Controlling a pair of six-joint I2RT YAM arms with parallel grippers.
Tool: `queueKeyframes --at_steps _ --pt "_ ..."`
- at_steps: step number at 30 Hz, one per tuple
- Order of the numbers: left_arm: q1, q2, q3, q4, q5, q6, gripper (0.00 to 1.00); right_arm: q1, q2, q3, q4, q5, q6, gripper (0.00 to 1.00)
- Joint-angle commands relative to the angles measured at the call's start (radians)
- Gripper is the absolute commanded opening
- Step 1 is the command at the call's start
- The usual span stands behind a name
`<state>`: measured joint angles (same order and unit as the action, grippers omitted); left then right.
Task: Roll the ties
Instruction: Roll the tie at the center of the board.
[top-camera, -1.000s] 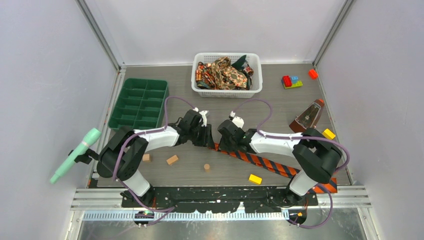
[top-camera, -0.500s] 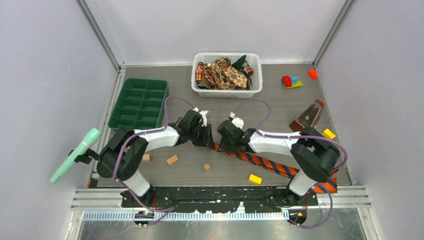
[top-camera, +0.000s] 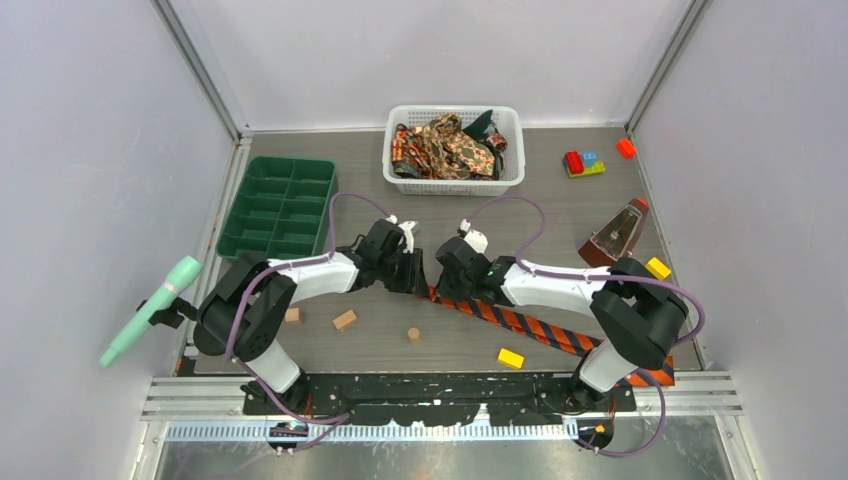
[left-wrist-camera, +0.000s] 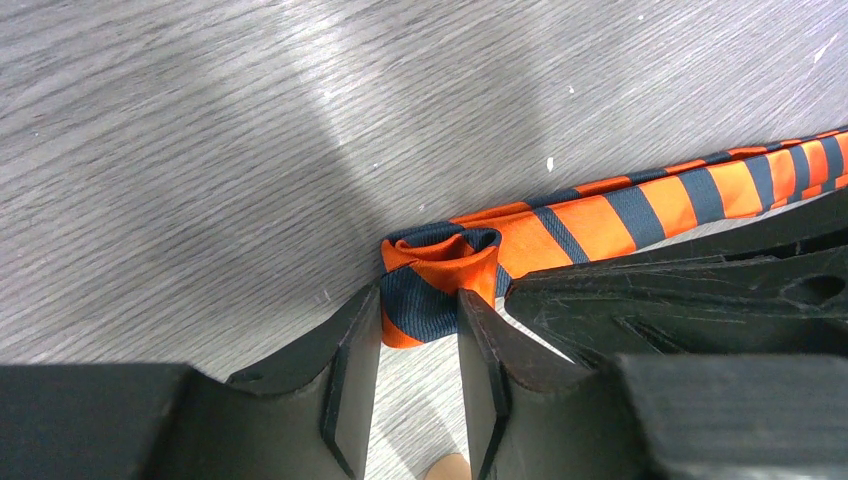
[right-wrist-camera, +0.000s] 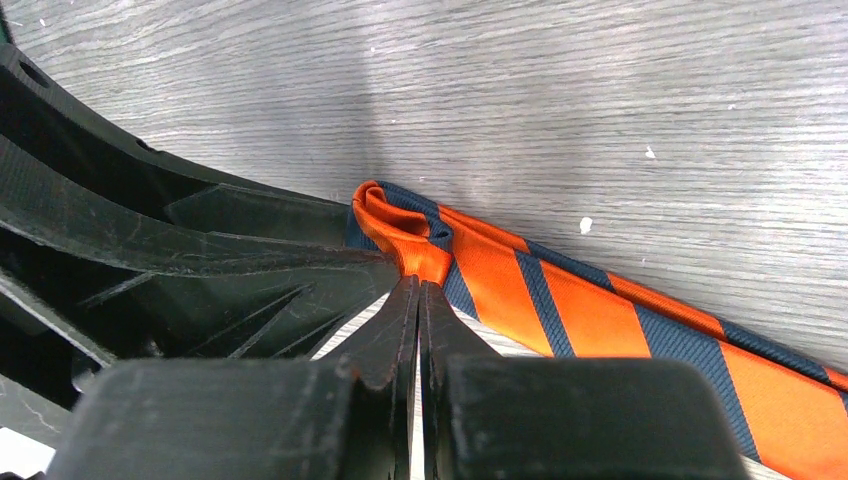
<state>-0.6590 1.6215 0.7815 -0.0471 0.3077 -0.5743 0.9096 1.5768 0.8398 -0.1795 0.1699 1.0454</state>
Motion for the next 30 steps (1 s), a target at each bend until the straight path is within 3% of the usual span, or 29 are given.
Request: queueKeyframes --at_steps 1,21,30 --pt "0.000 0.012 0.013 -0.021 -0.008 0.014 0.36 -0.001 -0.001 0.041 0.017 0.017 -0.005 0.06" --pt "0.001 0.006 0.013 -0.026 -0.008 0.015 0.35 -0.003 0.066 0.048 -0.030 0.029 0.014 0.06" --pt "0.001 -0.010 0.012 -0.033 -0.012 0.009 0.46 -0.002 0.062 0.039 -0.046 0.029 0.027 0.05"
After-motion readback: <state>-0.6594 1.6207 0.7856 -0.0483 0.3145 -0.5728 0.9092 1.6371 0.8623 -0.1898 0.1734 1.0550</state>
